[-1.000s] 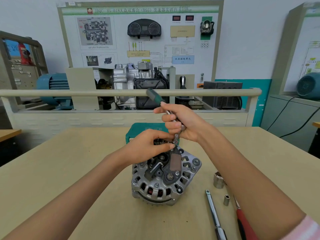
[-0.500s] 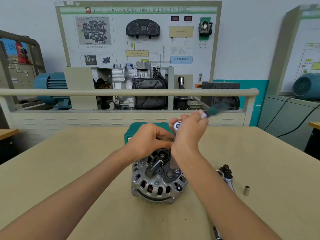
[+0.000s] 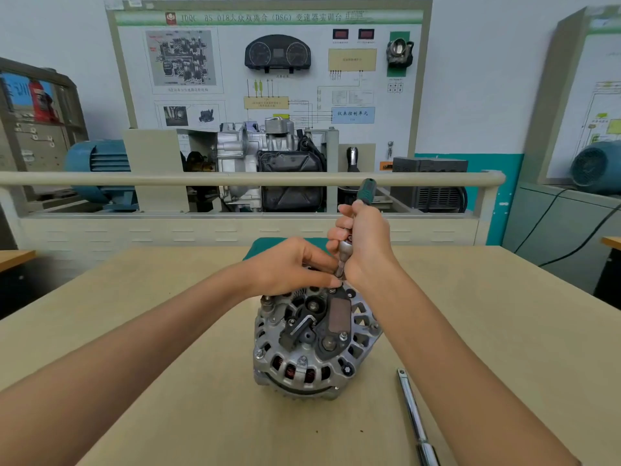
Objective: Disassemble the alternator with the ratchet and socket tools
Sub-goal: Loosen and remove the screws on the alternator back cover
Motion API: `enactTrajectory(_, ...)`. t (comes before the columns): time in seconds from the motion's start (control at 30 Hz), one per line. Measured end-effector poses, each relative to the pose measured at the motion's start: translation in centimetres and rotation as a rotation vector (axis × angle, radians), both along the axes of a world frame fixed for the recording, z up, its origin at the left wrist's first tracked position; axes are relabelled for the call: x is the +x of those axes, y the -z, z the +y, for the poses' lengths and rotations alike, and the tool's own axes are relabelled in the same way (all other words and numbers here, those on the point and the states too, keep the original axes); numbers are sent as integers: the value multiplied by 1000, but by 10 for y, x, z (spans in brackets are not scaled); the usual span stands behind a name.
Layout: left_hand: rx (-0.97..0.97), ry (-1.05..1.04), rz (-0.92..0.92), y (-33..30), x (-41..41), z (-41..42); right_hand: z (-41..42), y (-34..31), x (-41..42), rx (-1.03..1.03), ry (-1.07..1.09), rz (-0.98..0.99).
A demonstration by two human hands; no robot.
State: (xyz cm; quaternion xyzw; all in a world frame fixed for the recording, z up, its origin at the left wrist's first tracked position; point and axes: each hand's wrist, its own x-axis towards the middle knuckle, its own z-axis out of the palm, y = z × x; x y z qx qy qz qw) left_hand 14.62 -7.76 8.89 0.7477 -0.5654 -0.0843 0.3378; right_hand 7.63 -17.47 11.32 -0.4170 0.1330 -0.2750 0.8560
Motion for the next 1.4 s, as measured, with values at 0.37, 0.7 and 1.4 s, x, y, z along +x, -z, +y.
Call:
enactTrajectory(0.37,-181,-136,28,4,-8,-1,18,4,-1,127,295,-168)
enactTrajectory(0.7,-142,-202,-102,6,-11,-7,8,1,-1,299,172,-137)
enactTrajectory(1.4,-207,-259,-111,10,-16,3,21,-1,0,319,186,-178)
